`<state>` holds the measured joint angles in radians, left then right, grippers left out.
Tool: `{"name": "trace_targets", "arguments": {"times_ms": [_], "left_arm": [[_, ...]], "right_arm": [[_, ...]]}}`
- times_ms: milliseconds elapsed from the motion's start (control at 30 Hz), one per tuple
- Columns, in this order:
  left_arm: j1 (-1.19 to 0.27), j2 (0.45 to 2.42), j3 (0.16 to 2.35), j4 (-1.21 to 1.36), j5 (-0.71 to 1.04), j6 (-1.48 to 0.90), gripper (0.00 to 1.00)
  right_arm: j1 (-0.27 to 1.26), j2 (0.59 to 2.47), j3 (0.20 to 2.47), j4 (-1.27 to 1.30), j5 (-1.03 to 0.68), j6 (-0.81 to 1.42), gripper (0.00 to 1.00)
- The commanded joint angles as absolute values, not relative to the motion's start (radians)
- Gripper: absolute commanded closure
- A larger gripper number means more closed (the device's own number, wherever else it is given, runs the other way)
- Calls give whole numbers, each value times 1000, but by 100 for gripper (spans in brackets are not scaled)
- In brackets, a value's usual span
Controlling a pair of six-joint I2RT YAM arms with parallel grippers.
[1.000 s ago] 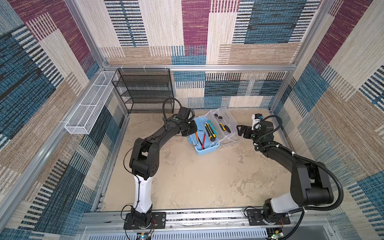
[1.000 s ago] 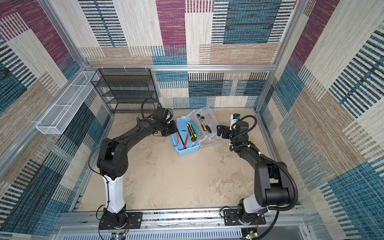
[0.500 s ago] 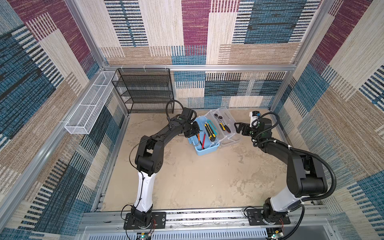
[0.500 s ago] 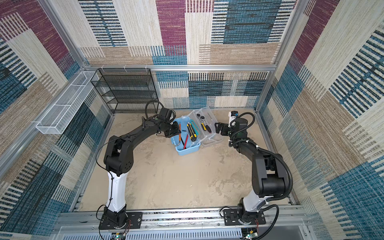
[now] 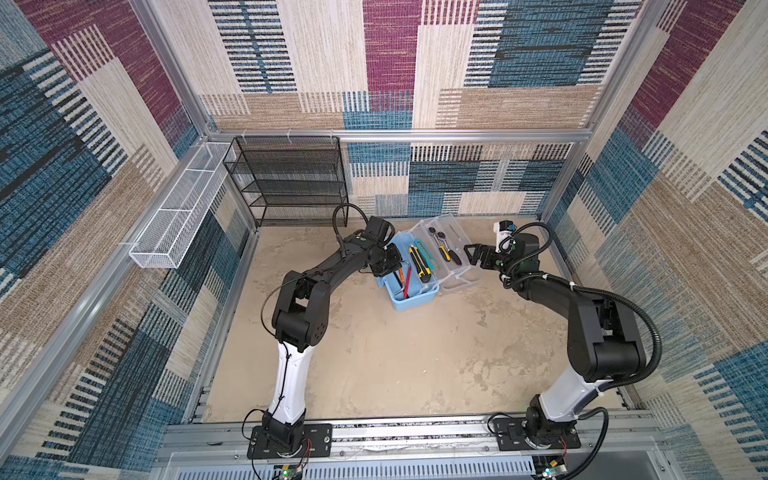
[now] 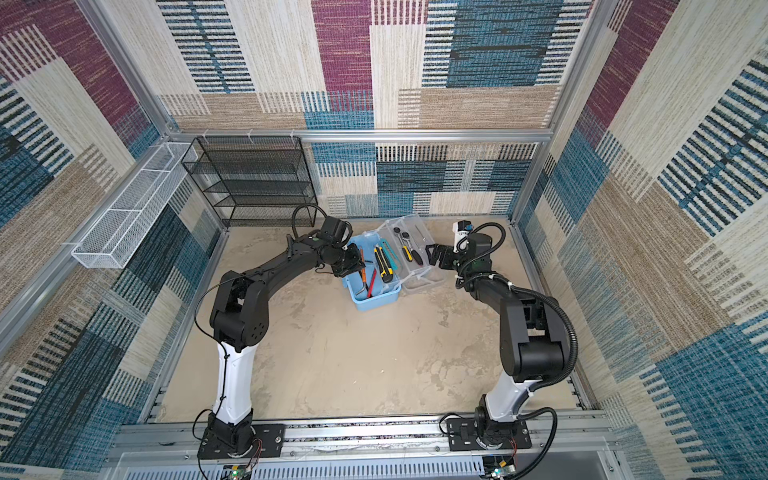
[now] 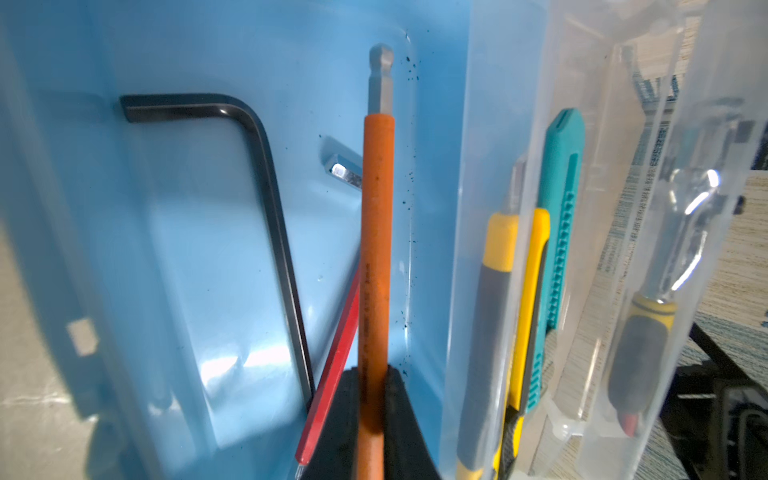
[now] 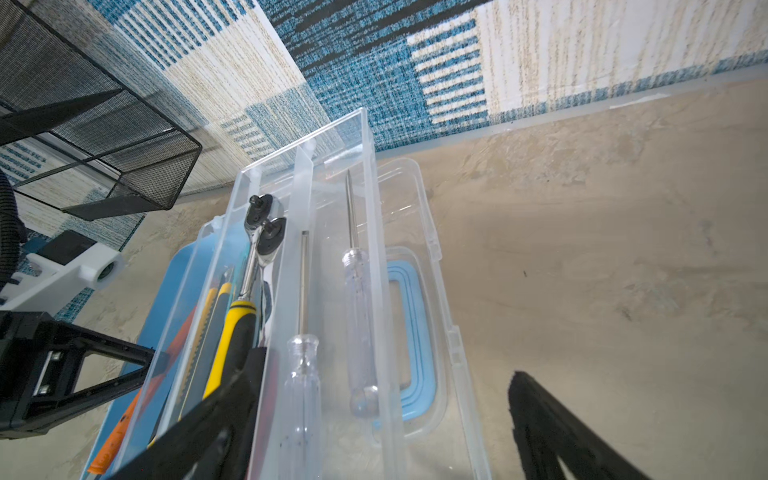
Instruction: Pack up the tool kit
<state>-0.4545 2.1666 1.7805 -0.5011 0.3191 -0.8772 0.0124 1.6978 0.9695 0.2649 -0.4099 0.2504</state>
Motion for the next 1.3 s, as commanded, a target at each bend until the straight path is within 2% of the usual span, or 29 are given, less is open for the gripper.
{"name": "trace_targets", "arguments": {"times_ms": [0, 200, 433, 733, 900, 1267], "left_arm": [[-459, 2148, 1773, -448, 316, -920, 100], [-458, 2142, 1722, -454, 290, -922, 100], [-458, 2149, 1713, -483, 275, -893, 69], [-459, 2102, 1713, -494, 273, -853, 47], [-457, 2039, 1684, -494, 238, -819, 39], [-454, 1925, 1551, -555, 182, -714, 39]], "right_arm": [[14, 1707, 979, 321, -441, 260, 2], [13, 1724, 984, 336, -465, 266, 3], [13, 1750, 1000, 348, -515, 267, 5], [13, 1779, 1019, 365, -592, 270, 8], [14, 1775, 1017, 372, -622, 275, 11], [14, 1775, 1031, 335, -655, 261, 17]]}}
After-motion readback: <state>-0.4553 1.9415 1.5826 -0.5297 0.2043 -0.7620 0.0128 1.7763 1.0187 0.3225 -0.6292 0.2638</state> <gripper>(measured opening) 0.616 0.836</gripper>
